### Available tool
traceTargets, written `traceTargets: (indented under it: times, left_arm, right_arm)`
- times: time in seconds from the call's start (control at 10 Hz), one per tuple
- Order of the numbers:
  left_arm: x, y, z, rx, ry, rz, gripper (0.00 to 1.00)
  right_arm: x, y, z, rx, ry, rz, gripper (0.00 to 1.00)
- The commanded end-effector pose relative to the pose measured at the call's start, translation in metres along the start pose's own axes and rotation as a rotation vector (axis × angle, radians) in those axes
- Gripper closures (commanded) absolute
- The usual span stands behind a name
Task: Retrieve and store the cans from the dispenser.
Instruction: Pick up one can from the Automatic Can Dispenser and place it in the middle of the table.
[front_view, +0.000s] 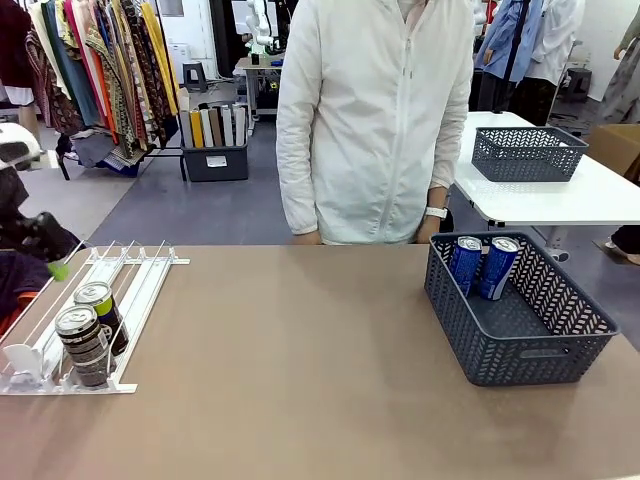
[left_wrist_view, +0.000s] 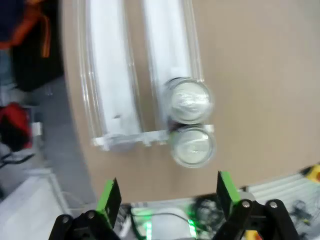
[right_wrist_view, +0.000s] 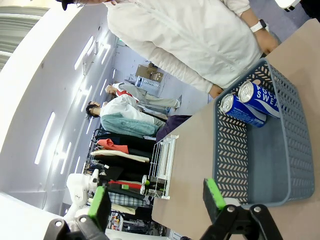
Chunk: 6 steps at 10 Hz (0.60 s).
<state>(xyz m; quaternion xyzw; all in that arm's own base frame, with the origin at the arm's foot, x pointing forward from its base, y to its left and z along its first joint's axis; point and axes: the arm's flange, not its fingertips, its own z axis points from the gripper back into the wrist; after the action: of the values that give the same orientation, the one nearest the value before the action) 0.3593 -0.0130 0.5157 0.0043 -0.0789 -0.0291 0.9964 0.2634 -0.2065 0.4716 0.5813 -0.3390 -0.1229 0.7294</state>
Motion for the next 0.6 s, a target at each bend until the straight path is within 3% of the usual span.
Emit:
traceTargets:
  times: [0.0, 0.1, 0.5]
  left_arm:
    - [0.0001, -0.006, -0.0086, 0.048, -0.06, 0.069, 0.0]
    - [0.0, 0.0, 0.0, 0.0, 0.0, 0.0, 0.0]
    - [-0.0011, -0.0039, -0.004, 0.015, -0.011, -0.003, 0.0]
  right_arm:
    - [0.0026, 0.0028, -0.0023, 0.025, -0.02, 0.005, 0.0]
    - [0.0026, 0.0028, -0.0023, 0.025, -0.02, 0.005, 0.0]
    - [0.0026, 0.0028, -0.0023, 0.025, -0.02, 0.005, 0.0]
